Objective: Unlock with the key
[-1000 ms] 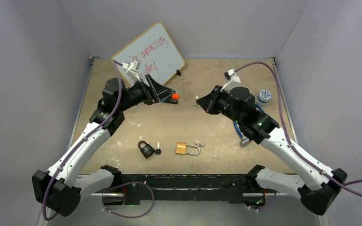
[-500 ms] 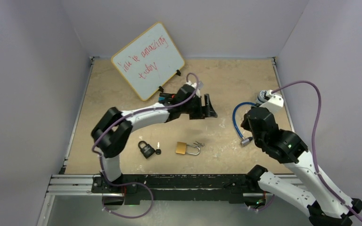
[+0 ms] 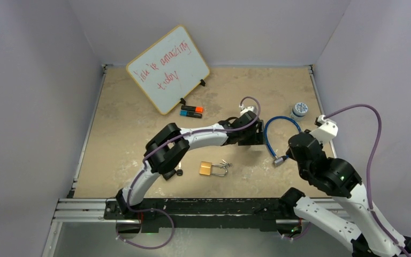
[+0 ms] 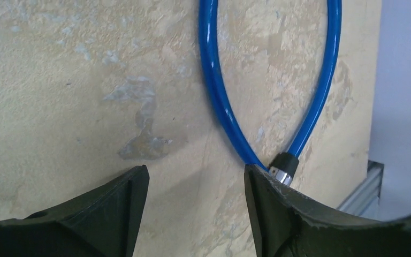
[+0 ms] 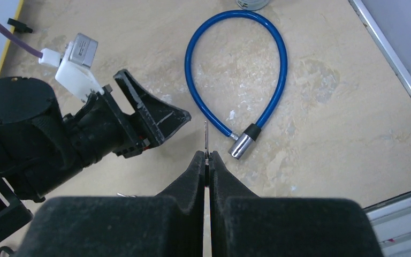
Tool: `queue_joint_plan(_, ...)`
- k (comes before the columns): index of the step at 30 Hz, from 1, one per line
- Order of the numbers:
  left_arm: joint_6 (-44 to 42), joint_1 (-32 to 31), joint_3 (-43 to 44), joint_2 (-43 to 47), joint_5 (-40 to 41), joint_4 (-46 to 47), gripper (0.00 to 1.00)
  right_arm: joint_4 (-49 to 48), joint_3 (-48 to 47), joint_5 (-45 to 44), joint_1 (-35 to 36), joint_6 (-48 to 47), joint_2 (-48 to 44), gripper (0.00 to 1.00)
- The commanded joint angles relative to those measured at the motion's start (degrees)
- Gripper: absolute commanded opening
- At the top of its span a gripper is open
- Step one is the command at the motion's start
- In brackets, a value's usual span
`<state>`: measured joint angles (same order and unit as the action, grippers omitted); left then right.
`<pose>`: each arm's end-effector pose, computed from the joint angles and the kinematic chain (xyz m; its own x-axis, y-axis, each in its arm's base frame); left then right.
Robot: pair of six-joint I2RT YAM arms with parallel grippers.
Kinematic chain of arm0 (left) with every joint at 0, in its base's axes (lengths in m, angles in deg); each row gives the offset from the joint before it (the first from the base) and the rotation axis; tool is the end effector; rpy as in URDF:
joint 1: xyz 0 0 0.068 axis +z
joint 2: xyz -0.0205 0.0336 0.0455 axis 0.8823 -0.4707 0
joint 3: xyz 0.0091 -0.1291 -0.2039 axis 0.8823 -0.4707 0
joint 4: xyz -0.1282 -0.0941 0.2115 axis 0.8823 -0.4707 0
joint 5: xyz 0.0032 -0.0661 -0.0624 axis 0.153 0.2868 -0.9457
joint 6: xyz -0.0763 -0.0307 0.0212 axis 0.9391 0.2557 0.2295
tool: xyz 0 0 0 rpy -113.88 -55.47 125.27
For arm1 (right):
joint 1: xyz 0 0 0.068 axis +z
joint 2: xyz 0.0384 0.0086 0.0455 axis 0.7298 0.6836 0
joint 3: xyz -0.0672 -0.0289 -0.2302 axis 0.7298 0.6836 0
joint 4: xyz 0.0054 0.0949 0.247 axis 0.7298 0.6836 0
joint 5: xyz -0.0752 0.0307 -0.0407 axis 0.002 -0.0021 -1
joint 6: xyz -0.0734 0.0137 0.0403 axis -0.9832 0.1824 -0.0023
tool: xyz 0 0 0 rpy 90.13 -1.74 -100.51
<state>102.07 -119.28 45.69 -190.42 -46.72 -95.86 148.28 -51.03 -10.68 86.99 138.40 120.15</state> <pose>0.2760 -0.4348 0.1056 -0.9083 -0.1222 -0.4000 0.1768 0.7547 -0.6318 0.1423 0.0486 0.3244 -0.2923 0.4369 -0.8507 0.3588 0.8747 0.3259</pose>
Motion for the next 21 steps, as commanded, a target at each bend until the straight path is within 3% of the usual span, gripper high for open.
queue_joint_plan(1, 1.2, -1.7, 10.5, -4.1, 12.0, -11.3, 0.68, 4.7, 0.0, -2.6, 0.1, 3.7, -0.9, 0.00)
queue_joint_plan(7, 0.7, -3.3, 15.4, -8.9, 12.6, -8.9, 0.67, 8.8, -0.2, -2.4, 0.1, 6.6, -2.5, 0.00)
queue_joint_plan(16, -7.9, -7.7, 24.5, -14.8, 32.6, -13.9, 0.55, 13.6, -0.9, -0.9, 0.1, 9.6, -4.4, 0.00)
queue_joint_plan(21, -11.3, -7.8, 25.9, -16.9, 34.2, -12.6, 0.50, 15.4, -1.6, -1.3, 0.1, 10.7, -5.7, 0.00)
